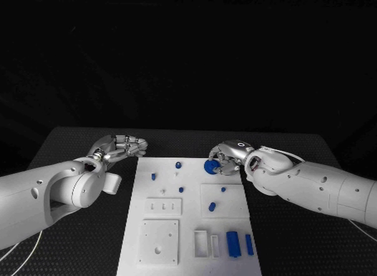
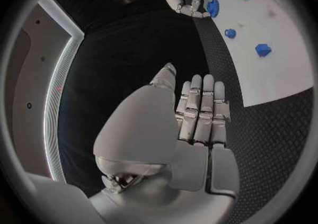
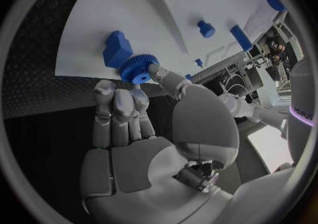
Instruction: Assemble the parts on the task board
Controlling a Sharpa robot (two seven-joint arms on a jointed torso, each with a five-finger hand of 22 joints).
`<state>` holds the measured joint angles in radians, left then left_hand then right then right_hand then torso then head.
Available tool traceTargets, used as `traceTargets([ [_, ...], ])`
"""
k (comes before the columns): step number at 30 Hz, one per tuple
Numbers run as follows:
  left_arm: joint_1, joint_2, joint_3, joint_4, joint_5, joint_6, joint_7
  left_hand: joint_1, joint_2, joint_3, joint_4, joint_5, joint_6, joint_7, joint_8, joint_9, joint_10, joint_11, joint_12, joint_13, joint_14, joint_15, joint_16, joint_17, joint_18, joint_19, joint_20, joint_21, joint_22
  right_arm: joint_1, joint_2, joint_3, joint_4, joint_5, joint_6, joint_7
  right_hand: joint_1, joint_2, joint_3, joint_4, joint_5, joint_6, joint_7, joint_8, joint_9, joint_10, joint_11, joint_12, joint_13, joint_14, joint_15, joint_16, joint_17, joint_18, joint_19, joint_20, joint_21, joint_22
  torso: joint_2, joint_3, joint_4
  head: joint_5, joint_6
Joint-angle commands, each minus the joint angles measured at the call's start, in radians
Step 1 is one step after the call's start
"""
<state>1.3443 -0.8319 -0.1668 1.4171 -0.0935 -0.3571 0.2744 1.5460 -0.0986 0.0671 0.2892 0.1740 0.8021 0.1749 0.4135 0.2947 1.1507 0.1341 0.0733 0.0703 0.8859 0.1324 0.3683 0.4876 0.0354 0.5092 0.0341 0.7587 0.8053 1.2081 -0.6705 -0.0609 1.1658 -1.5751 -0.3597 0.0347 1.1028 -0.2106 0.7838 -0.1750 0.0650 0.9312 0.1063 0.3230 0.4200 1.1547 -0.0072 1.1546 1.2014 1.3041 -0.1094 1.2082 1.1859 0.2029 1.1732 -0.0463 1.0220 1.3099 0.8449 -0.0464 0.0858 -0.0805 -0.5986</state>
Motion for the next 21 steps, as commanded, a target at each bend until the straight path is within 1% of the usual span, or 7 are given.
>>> traceTargets([
  [1, 0.001, 0.001, 0.001, 0.002, -0.004, 0.015, 0.003, -0.001, -0.001, -0.004, 0.001, 0.000, 0.002, 0.008, -0.006, -0.001, -0.004, 0.003, -0.006, -0.001, 0.000, 0.005, -0.005, 0.001, -0.011, -0.006, 0.002, 0.002, 0.001, -0.008, -0.005, -0.006, 0.004, -0.023, 0.021, -0.020, -0.004, 0.006, 0.000, 0.007, -0.004, 0.100, -0.009, 0.018, 0.017, 0.002, -0.006, -0.003, -0.001, 0.002, -0.007, 0.002, -0.001, 0.059, 0.007, 0.000, 0.005, 0.007, 0.000, -0.0005, -0.0005, 0.000, 0.000],
  [5, 0.001, 0.001, 0.001, 0.002, -0.004, 0.015, 0.003, -0.001, -0.001, -0.004, 0.001, 0.000, 0.002, 0.008, -0.006, -0.001, -0.004, 0.003, -0.006, -0.001, 0.000, 0.005, -0.005, 0.001, -0.011, -0.006, 0.002, 0.002, 0.002, -0.008, -0.014, -0.005, 0.032, -0.050, 0.009, -0.048, -0.004, 0.008, 0.006, 0.013, -0.006, 0.105, -0.010, 0.020, 0.018, 0.006, -0.007, 0.000, 0.001, 0.004, -0.008, 0.004, 0.000, 0.059, 0.008, -0.001, 0.006, 0.006, 0.000, -0.0004, -0.0001, 0.001, 0.001],
  [9, 0.001, 0.001, 0.001, 0.004, -0.004, 0.014, 0.003, -0.002, -0.001, -0.004, 0.001, 0.000, 0.001, 0.008, -0.006, -0.001, -0.005, 0.004, -0.006, -0.001, -0.001, 0.005, -0.005, 0.001, -0.011, -0.006, 0.002, 0.002, 0.002, -0.004, -0.022, -0.003, 0.057, -0.076, 0.007, -0.074, -0.018, -0.007, -0.004, 0.022, 0.013, 0.104, -0.011, 0.019, 0.019, 0.001, -0.008, -0.008, -0.005, 0.004, -0.009, 0.001, -0.006, 0.059, 0.021, -0.004, 0.017, 0.010, -0.001, -0.0008, -0.0004, 0.001, 0.001],
  [11, 0.001, 0.000, 0.001, 0.004, -0.004, 0.014, 0.003, -0.002, -0.001, -0.004, 0.001, 0.000, 0.001, 0.008, -0.007, -0.001, -0.005, 0.004, -0.006, -0.001, -0.001, 0.005, -0.005, 0.001, -0.011, -0.006, 0.002, 0.002, 0.002, 0.001, -0.023, -0.002, 0.066, -0.091, 0.001, -0.081, -0.021, -0.009, -0.007, 0.026, 0.012, 0.104, -0.011, 0.019, 0.019, 0.001, -0.008, -0.008, -0.005, 0.005, -0.009, 0.002, -0.005, 0.059, 0.022, -0.005, 0.019, 0.010, -0.001, -0.0015, -0.0005, 0.001, 0.002],
  [16, 0.001, 0.000, 0.001, 0.005, -0.004, 0.014, 0.003, -0.002, -0.001, -0.004, 0.001, 0.000, 0.001, 0.008, -0.007, -0.001, -0.005, 0.004, -0.006, -0.001, -0.001, 0.005, -0.005, 0.001, -0.011, -0.007, 0.002, 0.002, 0.002, 0.009, -0.027, 0.001, 0.103, -0.117, -0.010, -0.098, -0.022, -0.011, -0.006, 0.033, 0.009, 0.106, -0.012, 0.020, 0.020, 0.007, -0.009, -0.004, -0.002, 0.010, -0.010, 0.004, -0.004, 0.059, 0.026, -0.007, 0.021, 0.010, -0.001, -0.0017, 0.0004, 0.001, 0.003],
  [19, 0.001, 0.000, 0.001, 0.005, -0.004, 0.013, 0.003, -0.002, -0.001, -0.004, 0.001, 0.000, 0.001, 0.008, -0.007, -0.001, -0.005, 0.004, -0.006, -0.001, -0.001, 0.005, -0.005, 0.001, -0.011, -0.007, 0.002, 0.002, 0.002, 0.011, -0.030, 0.005, 0.126, -0.142, -0.026, -0.112, -0.022, -0.013, -0.005, 0.036, 0.009, 0.107, -0.013, 0.020, 0.020, 0.009, -0.010, -0.004, -0.002, 0.012, -0.011, 0.005, -0.003, 0.059, 0.028, -0.008, 0.023, 0.010, 0.000, -0.0015, 0.0002, 0.002, 0.003],
  [21, 0.001, -0.001, 0.001, 0.007, -0.005, 0.013, 0.003, -0.002, -0.001, -0.004, 0.001, 0.000, 0.001, 0.008, -0.007, -0.001, -0.005, 0.004, -0.006, -0.001, -0.001, 0.005, -0.005, 0.001, -0.011, -0.007, 0.002, 0.002, 0.002, 0.012, -0.031, 0.011, 0.148, -0.170, -0.041, -0.132, -0.020, -0.019, -0.002, 0.040, 0.011, 0.108, -0.013, 0.020, 0.020, 0.011, -0.010, -0.003, -0.002, 0.015, -0.011, 0.007, -0.003, 0.059, 0.031, -0.010, 0.025, 0.010, 0.000, -0.0015, 0.0001, 0.003, 0.003],
])
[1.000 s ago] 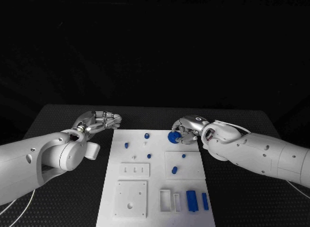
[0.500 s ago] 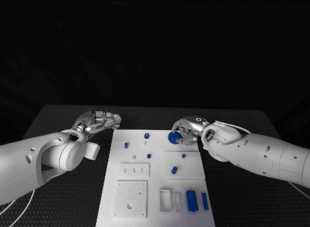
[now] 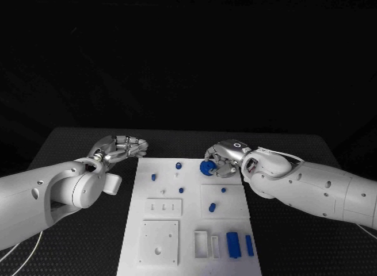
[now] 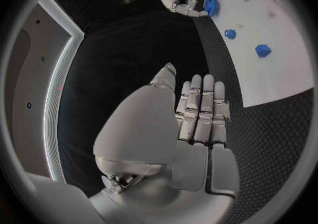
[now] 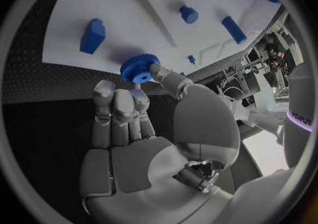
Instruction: Assemble the parts on the task board
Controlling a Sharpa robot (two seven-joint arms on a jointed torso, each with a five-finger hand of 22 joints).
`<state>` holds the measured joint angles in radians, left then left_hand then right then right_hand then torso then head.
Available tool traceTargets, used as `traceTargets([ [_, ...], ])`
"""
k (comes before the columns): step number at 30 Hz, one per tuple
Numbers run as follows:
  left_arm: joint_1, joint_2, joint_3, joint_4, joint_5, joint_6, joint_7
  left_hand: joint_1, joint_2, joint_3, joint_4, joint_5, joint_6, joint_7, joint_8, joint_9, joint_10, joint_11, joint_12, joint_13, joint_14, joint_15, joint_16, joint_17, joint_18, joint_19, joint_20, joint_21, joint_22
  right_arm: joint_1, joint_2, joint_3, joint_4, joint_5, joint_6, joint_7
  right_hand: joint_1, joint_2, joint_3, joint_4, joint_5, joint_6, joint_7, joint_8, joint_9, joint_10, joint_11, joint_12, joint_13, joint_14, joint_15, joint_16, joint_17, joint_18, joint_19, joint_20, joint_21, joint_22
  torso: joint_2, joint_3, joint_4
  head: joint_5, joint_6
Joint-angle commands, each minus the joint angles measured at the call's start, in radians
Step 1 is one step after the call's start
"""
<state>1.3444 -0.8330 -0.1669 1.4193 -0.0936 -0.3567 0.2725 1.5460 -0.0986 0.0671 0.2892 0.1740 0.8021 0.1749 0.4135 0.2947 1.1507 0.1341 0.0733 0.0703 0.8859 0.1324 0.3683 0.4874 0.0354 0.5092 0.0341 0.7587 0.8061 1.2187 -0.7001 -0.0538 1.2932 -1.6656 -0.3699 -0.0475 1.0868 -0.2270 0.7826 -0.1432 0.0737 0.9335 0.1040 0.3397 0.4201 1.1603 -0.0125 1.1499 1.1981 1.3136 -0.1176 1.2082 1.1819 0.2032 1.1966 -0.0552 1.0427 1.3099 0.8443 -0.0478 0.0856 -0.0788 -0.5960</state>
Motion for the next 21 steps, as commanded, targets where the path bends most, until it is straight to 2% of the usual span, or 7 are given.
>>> traceTargets([
  [1, 0.001, 0.000, 0.001, 0.005, -0.004, 0.013, 0.005, -0.002, -0.002, -0.004, 0.001, 0.000, 0.001, 0.008, -0.007, -0.001, -0.005, 0.004, -0.006, -0.001, -0.001, 0.005, -0.005, 0.001, -0.011, -0.007, 0.002, 0.002, 0.002, 0.002, -0.001, 0.006, 0.029, -0.097, -0.035, -0.060, -0.004, -0.006, 0.000, 0.011, 0.002, 0.106, -0.011, 0.004, 0.021, 0.006, -0.005, 0.001, 0.001, 0.006, -0.003, 0.007, 0.001, 0.059, 0.009, -0.001, 0.005, 0.010, 0.000, -0.0001, 0.0005, 0.002, 0.001],
  [5, 0.001, 0.000, 0.001, 0.005, -0.005, 0.012, 0.005, -0.002, -0.002, -0.004, 0.001, 0.000, 0.001, 0.008, -0.007, -0.001, -0.005, 0.004, -0.006, -0.001, -0.001, 0.005, -0.006, 0.001, -0.011, -0.007, 0.002, 0.002, 0.002, 0.002, 0.005, 0.008, 0.049, -0.147, -0.057, -0.089, 0.001, -0.026, 0.002, 0.014, -0.004, 0.107, -0.012, 0.004, 0.021, 0.007, -0.006, -0.003, -0.003, 0.009, -0.004, 0.005, -0.003, 0.059, 0.012, -0.003, 0.007, 0.010, 0.000, -0.0003, 0.0009, 0.004, 0.003],
  [10, 0.001, -0.001, 0.001, 0.006, -0.005, 0.012, 0.005, -0.002, -0.002, -0.004, 0.001, 0.000, 0.001, 0.008, -0.007, -0.001, -0.005, 0.004, -0.006, -0.001, -0.001, 0.005, -0.006, 0.001, -0.011, -0.007, 0.002, 0.002, 0.002, 0.002, 0.013, 0.008, 0.084, -0.184, -0.076, -0.112, 0.003, -0.037, 0.007, 0.026, -0.008, 0.110, -0.013, 0.004, 0.022, 0.013, -0.007, -0.003, -0.003, 0.014, -0.004, 0.006, -0.003, 0.059, 0.015, -0.004, 0.008, 0.009, 0.000, -0.0001, 0.0026, 0.008, 0.004],
  [13, 0.001, -0.002, 0.001, 0.005, -0.005, 0.011, 0.004, -0.002, -0.002, -0.004, 0.001, 0.000, 0.001, 0.008, -0.007, -0.001, -0.005, 0.004, -0.006, -0.001, -0.001, 0.005, -0.006, 0.001, -0.011, -0.007, 0.002, 0.002, 0.002, 0.002, 0.027, 0.008, 0.103, -0.197, -0.080, -0.118, 0.005, -0.043, 0.011, 0.033, -0.011, 0.111, -0.013, 0.004, 0.022, 0.016, -0.007, -0.004, -0.004, 0.016, -0.004, 0.006, -0.004, 0.059, 0.017, -0.005, 0.009, 0.008, 0.001, 0.0005, 0.0015, 0.014, 0.004],
  [18, 0.001, -0.002, 0.001, 0.007, -0.006, 0.013, 0.005, -0.002, -0.002, -0.004, 0.001, 0.000, 0.001, 0.008, -0.007, -0.001, -0.005, 0.004, -0.006, -0.001, -0.001, 0.005, -0.006, 0.001, -0.010, -0.007, 0.002, 0.002, 0.002, 0.002, 0.066, 0.007, 0.101, -0.224, -0.086, -0.118, 0.009, -0.047, 0.014, 0.037, -0.014, 0.112, -0.014, 0.004, 0.023, 0.018, -0.008, -0.004, -0.004, 0.018, -0.005, 0.006, -0.005, 0.059, 0.020, -0.005, 0.010, 0.008, 0.001, 0.0008, -0.0023, 0.026, 0.003],
  [21, 0.001, -0.001, 0.001, 0.007, -0.006, 0.014, 0.005, -0.002, -0.002, -0.004, 0.001, 0.000, 0.001, 0.008, -0.008, -0.001, -0.006, 0.004, -0.006, -0.001, -0.001, 0.005, -0.006, 0.002, -0.010, -0.007, 0.002, 0.002, 0.002, 0.000, 0.090, 0.000, 0.095, -0.248, -0.092, -0.125, 0.010, -0.049, 0.015, 0.038, -0.015, 0.111, -0.014, 0.003, 0.022, 0.020, -0.007, -0.004, -0.004, 0.019, -0.005, 0.006, -0.004, 0.059, 0.020, -0.006, 0.011, 0.008, 0.001, 0.0012, -0.0017, 0.029, 0.006],
])
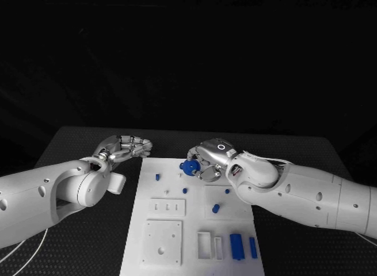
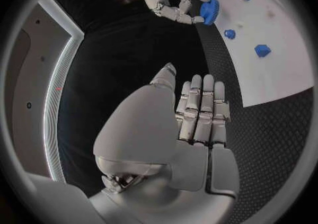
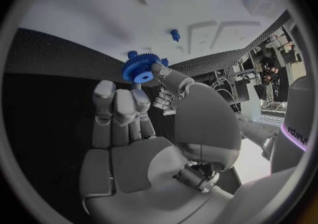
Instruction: Assemble the parts on the task board
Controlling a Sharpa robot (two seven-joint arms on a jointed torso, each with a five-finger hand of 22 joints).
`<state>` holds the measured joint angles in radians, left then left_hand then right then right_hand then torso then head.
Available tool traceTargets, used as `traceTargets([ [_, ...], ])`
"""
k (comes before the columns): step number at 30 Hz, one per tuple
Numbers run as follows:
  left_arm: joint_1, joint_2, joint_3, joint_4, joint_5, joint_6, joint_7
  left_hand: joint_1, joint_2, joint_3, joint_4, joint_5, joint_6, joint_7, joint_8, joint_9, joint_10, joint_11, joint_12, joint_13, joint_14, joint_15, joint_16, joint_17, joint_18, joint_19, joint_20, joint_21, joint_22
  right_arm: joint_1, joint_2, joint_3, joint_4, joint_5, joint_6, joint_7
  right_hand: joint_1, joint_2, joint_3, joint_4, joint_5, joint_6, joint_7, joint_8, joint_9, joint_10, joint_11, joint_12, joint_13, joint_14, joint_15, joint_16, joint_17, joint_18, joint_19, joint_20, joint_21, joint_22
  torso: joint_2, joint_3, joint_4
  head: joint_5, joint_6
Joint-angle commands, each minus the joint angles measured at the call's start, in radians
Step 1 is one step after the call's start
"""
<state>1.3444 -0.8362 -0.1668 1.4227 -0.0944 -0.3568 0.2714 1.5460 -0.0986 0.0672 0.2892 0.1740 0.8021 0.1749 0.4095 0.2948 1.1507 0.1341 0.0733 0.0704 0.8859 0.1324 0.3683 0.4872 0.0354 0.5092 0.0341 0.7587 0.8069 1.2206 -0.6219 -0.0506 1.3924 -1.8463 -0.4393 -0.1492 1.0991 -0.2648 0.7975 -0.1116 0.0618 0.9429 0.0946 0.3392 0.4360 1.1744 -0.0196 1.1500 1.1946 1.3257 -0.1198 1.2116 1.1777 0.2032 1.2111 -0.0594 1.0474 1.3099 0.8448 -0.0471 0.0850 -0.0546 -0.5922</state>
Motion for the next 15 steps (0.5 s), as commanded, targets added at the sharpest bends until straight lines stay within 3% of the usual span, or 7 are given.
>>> traceTargets([
  [1, 0.001, 0.003, 0.001, 0.004, -0.005, 0.014, 0.006, -0.002, -0.002, -0.004, 0.001, 0.000, 0.001, 0.008, -0.004, -0.001, -0.006, 0.004, -0.006, -0.001, -0.001, 0.005, -0.006, 0.002, -0.010, -0.007, 0.002, 0.002, 0.001, -0.003, 0.019, -0.005, -0.008, -0.067, -0.022, -0.020, -0.002, -0.012, 0.000, 0.007, -0.003, 0.102, -0.004, 0.004, 0.006, 0.007, 0.000, -0.003, 0.000, 0.007, -0.002, 0.003, -0.001, 0.059, 0.006, -0.002, 0.006, 0.008, 0.001, 0.0006, -0.0010, 0.005, 0.002],
  [9, 0.001, 0.006, 0.001, -0.001, -0.005, 0.015, 0.006, -0.003, -0.001, -0.004, 0.001, 0.000, 0.001, 0.008, -0.004, -0.001, -0.006, 0.004, -0.006, -0.001, -0.001, 0.005, -0.006, 0.002, -0.010, -0.007, 0.002, 0.002, 0.002, -0.015, 0.073, -0.011, -0.034, -0.072, -0.018, -0.013, 0.001, -0.016, 0.003, 0.009, -0.003, 0.101, -0.004, 0.003, 0.006, 0.007, 0.000, -0.005, -0.002, 0.007, -0.002, 0.002, -0.002, 0.059, 0.007, -0.002, 0.007, 0.008, 0.001, 0.0004, 0.0044, 0.013, 0.000],
  [15, 0.001, 0.007, 0.001, -0.001, -0.005, 0.016, 0.006, -0.003, -0.001, -0.004, 0.001, 0.000, 0.001, 0.008, -0.004, -0.001, -0.006, 0.004, -0.006, -0.001, -0.001, 0.005, -0.007, 0.002, -0.010, -0.007, 0.002, 0.002, 0.002, -0.022, 0.102, -0.015, -0.055, -0.073, -0.013, -0.014, 0.002, -0.016, 0.003, 0.010, -0.003, 0.100, -0.004, 0.002, 0.006, 0.007, 0.000, -0.006, -0.003, 0.007, -0.002, 0.001, -0.003, 0.059, 0.007, -0.002, 0.007, 0.008, 0.001, -0.0001, 0.0022, 0.017, 0.000],
])
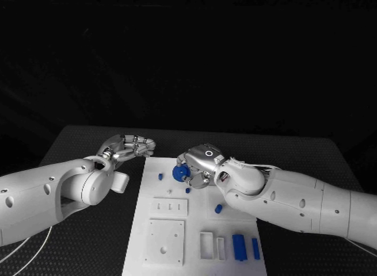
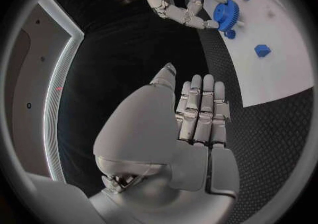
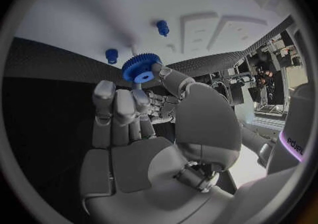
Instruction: Assemble the parts on the task board
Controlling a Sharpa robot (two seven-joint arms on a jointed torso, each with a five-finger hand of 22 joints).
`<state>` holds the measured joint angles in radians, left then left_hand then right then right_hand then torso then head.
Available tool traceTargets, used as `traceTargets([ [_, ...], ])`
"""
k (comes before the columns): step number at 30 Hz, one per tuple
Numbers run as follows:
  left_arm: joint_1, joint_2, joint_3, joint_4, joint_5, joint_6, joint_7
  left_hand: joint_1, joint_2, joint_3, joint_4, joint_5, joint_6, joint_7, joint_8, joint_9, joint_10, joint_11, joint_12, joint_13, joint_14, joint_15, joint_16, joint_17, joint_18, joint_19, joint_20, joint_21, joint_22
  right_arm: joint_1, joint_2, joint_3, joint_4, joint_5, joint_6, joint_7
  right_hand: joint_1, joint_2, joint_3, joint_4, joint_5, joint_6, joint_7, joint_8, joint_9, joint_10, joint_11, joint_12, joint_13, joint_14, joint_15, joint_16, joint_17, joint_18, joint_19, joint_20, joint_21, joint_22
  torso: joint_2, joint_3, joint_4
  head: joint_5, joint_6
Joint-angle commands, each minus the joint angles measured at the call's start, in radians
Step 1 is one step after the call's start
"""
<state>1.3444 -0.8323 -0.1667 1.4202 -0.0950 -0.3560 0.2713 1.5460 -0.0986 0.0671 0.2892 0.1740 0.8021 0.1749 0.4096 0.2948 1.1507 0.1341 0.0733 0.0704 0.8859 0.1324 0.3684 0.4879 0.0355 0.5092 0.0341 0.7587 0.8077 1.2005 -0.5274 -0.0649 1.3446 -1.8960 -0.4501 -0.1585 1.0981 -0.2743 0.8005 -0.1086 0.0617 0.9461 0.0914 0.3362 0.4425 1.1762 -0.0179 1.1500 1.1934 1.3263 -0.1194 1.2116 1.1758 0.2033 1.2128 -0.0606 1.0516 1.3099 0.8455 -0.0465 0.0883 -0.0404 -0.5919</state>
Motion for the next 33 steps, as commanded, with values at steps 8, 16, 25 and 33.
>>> traceTargets([
  [8, 0.001, 0.005, 0.001, 0.001, -0.005, 0.017, 0.006, -0.004, -0.001, -0.004, 0.001, 0.000, 0.001, 0.008, -0.004, -0.001, -0.006, 0.004, -0.006, -0.001, -0.001, 0.005, -0.007, 0.001, -0.011, -0.008, 0.002, 0.002, 0.001, -0.005, 0.036, -0.008, -0.048, -0.026, 0.004, -0.003, 0.005, -0.008, 0.001, 0.007, -0.003, 0.095, 0.000, 0.004, -0.001, 0.005, -0.001, -0.007, -0.002, 0.006, -0.002, 0.001, -0.001, 0.059, 0.006, -0.001, 0.003, 0.007, 0.000, -0.0008, -0.0010, 0.005, -0.002],
  [16, 0.001, 0.005, 0.001, -0.003, -0.005, 0.018, 0.006, -0.004, -0.001, -0.004, 0.001, 0.000, 0.000, 0.008, -0.004, -0.001, -0.006, 0.004, -0.006, -0.001, -0.001, 0.005, -0.007, 0.001, -0.010, -0.008, 0.002, 0.002, 0.002, -0.010, 0.054, -0.013, -0.069, -0.024, 0.022, -0.012, 0.003, -0.011, -0.003, 0.008, 0.000, 0.094, 0.001, 0.003, -0.001, 0.005, 0.000, -0.008, -0.003, 0.006, -0.002, 0.000, -0.003, 0.059, 0.006, -0.001, 0.004, 0.007, 0.000, -0.0003, -0.0008, 0.007, -0.004],
  [25, 0.001, 0.007, 0.001, -0.002, -0.005, 0.019, 0.006, -0.004, -0.001, -0.004, 0.001, 0.000, 0.000, 0.008, -0.004, -0.001, -0.007, 0.004, -0.006, -0.001, -0.001, 0.005, -0.007, 0.001, -0.010, -0.008, 0.002, 0.002, 0.002, -0.012, 0.059, -0.014, -0.078, -0.028, 0.027, -0.019, 0.004, -0.012, -0.009, 0.005, 0.000, 0.092, 0.001, 0.001, -0.001, 0.004, 0.000, -0.010, -0.004, 0.006, -0.001, -0.001, -0.003, 0.059, 0.006, -0.001, 0.004, 0.007, -0.001, -0.0002, -0.0036, 0.008, -0.004],
  [33, 0.001, 0.011, 0.001, -0.005, -0.005, 0.026, 0.003, -0.005, -0.001, -0.004, 0.001, 0.000, 0.000, 0.008, -0.005, -0.001, -0.007, 0.005, -0.006, -0.001, -0.001, 0.006, -0.008, 0.002, -0.010, -0.008, 0.002, 0.002, 0.002, -0.012, 0.063, -0.014, -0.075, -0.028, 0.028, -0.029, 0.008, -0.011, -0.008, 0.001, -0.001, 0.091, 0.002, 0.001, -0.001, 0.002, 0.000, -0.012, -0.005, 0.005, -0.001, -0.002, -0.005, 0.059, 0.005, -0.001, 0.004, 0.007, -0.001, 0.0001, -0.0023, 0.008, -0.003],
])
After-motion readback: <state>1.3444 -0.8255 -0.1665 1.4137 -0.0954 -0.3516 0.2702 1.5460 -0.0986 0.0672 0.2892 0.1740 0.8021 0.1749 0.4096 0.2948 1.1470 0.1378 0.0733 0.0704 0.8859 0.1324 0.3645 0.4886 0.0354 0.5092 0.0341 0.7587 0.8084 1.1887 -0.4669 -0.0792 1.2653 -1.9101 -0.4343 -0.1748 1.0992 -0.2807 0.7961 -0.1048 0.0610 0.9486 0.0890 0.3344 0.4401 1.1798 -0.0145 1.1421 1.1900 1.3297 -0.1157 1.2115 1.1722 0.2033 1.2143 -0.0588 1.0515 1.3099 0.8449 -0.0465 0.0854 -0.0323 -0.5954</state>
